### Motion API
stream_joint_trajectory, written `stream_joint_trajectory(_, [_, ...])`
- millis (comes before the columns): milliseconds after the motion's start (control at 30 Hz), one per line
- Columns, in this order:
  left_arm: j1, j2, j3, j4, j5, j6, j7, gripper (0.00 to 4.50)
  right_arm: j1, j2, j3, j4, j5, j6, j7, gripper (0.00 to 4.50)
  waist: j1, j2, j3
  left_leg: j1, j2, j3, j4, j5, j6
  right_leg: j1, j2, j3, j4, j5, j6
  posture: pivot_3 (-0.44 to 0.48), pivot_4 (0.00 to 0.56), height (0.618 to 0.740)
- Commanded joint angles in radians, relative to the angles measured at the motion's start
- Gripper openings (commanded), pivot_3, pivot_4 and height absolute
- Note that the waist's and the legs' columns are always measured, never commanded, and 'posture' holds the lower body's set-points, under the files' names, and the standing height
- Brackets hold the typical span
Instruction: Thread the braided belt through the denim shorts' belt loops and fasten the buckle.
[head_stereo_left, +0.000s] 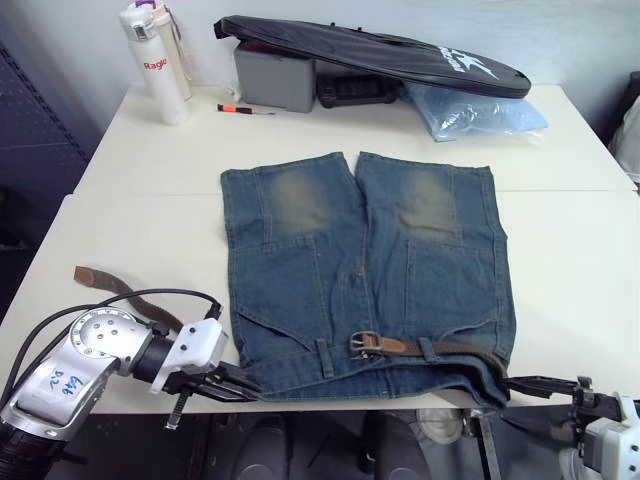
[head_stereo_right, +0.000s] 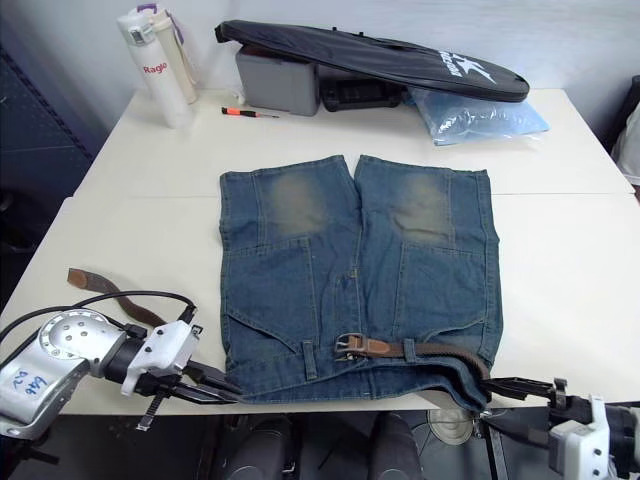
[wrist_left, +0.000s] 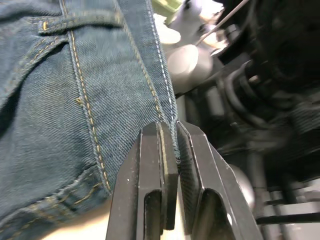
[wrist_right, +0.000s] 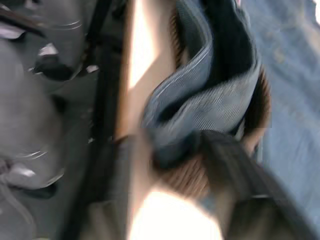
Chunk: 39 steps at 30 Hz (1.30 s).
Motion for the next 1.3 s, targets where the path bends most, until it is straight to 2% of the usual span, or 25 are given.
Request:
stream_joint_trajectory(33, [-0.004, 0.038, 0.057, -0.009, -0.128, 0.097, -0.06, 1.72, -0.021, -0.041, -0.001, 0.073, 0.055, -0.055, -0.022, 4.35, -0.007, 0.0, 0.0, 0.001, 0.001, 0.001, 0.0, -0.001, -0.001, 0.0, 0.001, 0.001, 0.0, 0.0, -0.001, 0.0, 0.15, 0.74])
stream_joint_trajectory(67, [-0.008, 0.041, 0.063, -0.008, -0.144, 0.114, -0.064, 2.25, -0.027, -0.047, 0.002, 0.088, 0.059, -0.059, -0.027, 4.5, -0.009, 0.0, 0.0, 0.002, 0.003, 0.002, 0.0, -0.002, -0.001, 0.0, 0.003, 0.003, 0.0, 0.0, -0.001, 0.0, 0.15, 0.74])
stream_joint_trajectory(133, [-0.04, 0.077, 0.137, 0.011, -0.321, 0.278, -0.098, 3.15, -0.067, -0.062, -0.019, 0.16, 0.081, -0.063, -0.035, 4.5, -0.016, 0.0, 0.0, 0.002, 0.005, 0.004, 0.001, -0.003, -0.002, -0.001, 0.006, 0.005, 0.0, -0.001, -0.001, 0.0, 0.15, 0.74])
stream_joint_trajectory(200, [-0.059, 0.114, 0.195, 0.033, -0.45, 0.404, -0.123, 4.13, -0.103, -0.072, -0.032, 0.209, 0.097, -0.058, -0.046, 4.5, -0.02, 0.0, 0.0, 0.002, 0.01, 0.005, 0.004, -0.005, -0.004, -0.001, 0.011, 0.006, 0.003, -0.001, -0.003, 0.0, 0.15, 0.74])
stream_joint_trajectory(233, [-0.064, 0.128, 0.213, 0.042, -0.49, 0.448, -0.129, 4.45, -0.116, -0.075, -0.034, 0.224, 0.101, -0.054, -0.051, 4.5, -0.021, 0.0, 0.0, 0.002, 0.012, 0.006, 0.005, -0.006, -0.005, -0.002, 0.013, 0.006, 0.004, -0.001, -0.004, 0.0, 0.15, 0.74])
stream_joint_trajectory(333, [-0.11, 0.163, 0.263, 0.106, -0.579, 0.562, -0.133, 4.45, -0.175, -0.089, -0.041, 0.262, 0.111, -0.008, -0.066, 4.5, -0.021, 0.002, 0.001, 0.002, 0.013, 0.007, 0.005, -0.007, -0.005, -0.003, 0.014, 0.007, 0.004, -0.002, -0.005, 0.0, 0.15, 0.74])
stream_joint_trajectory(400, [-0.176, 0.154, 0.29, 0.17, -0.622, 0.616, -0.097, 4.45, -0.238, -0.101, -0.05, 0.282, 0.112, 0.063, -0.083, 4.5, -0.022, 0.003, 0.001, 0.002, 0.013, 0.008, 0.006, -0.007, -0.005, -0.003, 0.014, 0.008, 0.004, -0.002, -0.005, 0.0, 0.15, 0.74])
stream_joint_trajectory(467, [-0.273, 0.101, 0.283, 0.229, -0.606, 0.624, 0.002, 4.45, -0.329, -0.117, -0.031, 0.237, 0.124, 0.242, -0.106, 4.5, -0.023, 0.003, 0.002, 0.003, 0.013, 0.008, 0.008, -0.007, -0.005, -0.004, 0.014, 0.01, 0.004, -0.002, -0.005, 0.0, 0.15, 0.74])
stream_joint_trajectory(533, [-0.375, 0.03, 0.211, 0.267, -0.48, 0.585, 0.151, 4.45, -0.44, -0.135, 0.033, 0.107, 0.16, 0.583, -0.139, 4.5, -0.023, 0.006, 0.002, 0.003, 0.013, 0.008, 0.011, -0.008, -0.005, -0.003, 0.014, 0.011, 0.005, -0.002, -0.005, 0.0, 0.15, 0.74])
stream_joint_trajectory(600, [-0.458, -0.035, 0.129, 0.319, -0.34, 0.557, 0.296, 4.45, -0.542, -0.135, 0.095, 0.001, 0.137, 0.828, -0.173, 4.5, -0.021, 0.007, 0.001, 0.003, 0.013, 0.009, 0.012, -0.008, -0.005, -0.004, 0.014, 0.012, 0.007, -0.001, -0.006, 0.0, 0.15, 0.74])
stream_joint_trajectory(667, [-0.529, -0.078, 0.033, 0.358, -0.22, 0.554, 0.386, 4.45, -0.644, -0.121, 0.159, -0.086, 0.12, 1.068, -0.21, 4.5, -0.018, 0.007, 0.001, 0.002, 0.014, 0.009, 0.011, -0.008, -0.006, -0.005, 0.015, 0.012, 0.009, -0.001, -0.006, 0.0, 0.15, 0.74])
stream_joint_trajectory(800, [-0.655, -0.171, -0.06, 0.433, -0.091, 0.565, 0.505, 4.45, -0.801, -0.072, 0.27, -0.153, 0.054, 1.394, -0.255, 4.5, -0.014, 0.006, 0.002, -0.005, 0.014, 0.01, 0.012, -0.009, -0.005, -0.009, 0.016, 0.011, 0.008, -0.001, -0.005, 0.0, 0.15, 0.74])
stream_joint_trajectory(867, [-0.724, -0.215, -0.115, 0.481, -0.018, 0.545, 0.535, 4.45, -0.898, -0.034, 0.348, -0.13, 0.014, 1.522, -0.217, 4.5, -0.007, 0.005, 0.002, -0.006, 0.014, 0.011, 0.013, -0.01, -0.003, -0.009, 0.016, 0.011, 0.006, 0.0, -0.003, 0.0, 0.15, 0.74])
stream_joint_trajectory(1033, [-0.763, -0.257, -0.207, 0.515, 0.105, 0.487, 0.538, 4.45, -1.028, 0.06, 0.442, -0.067, -0.064, 1.639, -0.168, 4.5, -0.004, 0.006, 0.002, -0.007, 0.013, 0.013, 0.013, -0.011, -0.002, -0.009, 0.016, 0.012, 0.004, 0.001, -0.002, 0.0, 0.15, 0.74])
stream_joint_trajectory(1233, [-0.734, -0.265, -0.27, 0.507, 0.189, 0.475, 0.522, 4.45, -1.024, 0.082, 0.523, -0.029, -0.171, 1.692, -0.118, 4.5, 0.001, 0.004, 0.001, -0.007, 0.013, 0.013, 0.013, -0.011, -0.002, -0.01, 0.016, 0.012, 0.004, 0.001, -0.002, 0.0, 0.15, 0.74])
stream_joint_trajectory(1300, [-0.729, -0.276, -0.273, 0.516, 0.204, 0.471, 0.518, 4.5, -1.016, 0.089, 0.526, -0.021, -0.191, 1.712, -0.118, 3.99, 0.0, 0.004, 0.001, -0.006, 0.013, 0.013, 0.013, -0.011, -0.002, -0.009, 0.016, 0.012, 0.004, 0.001, -0.002, 0.0, 0.15, 0.74])
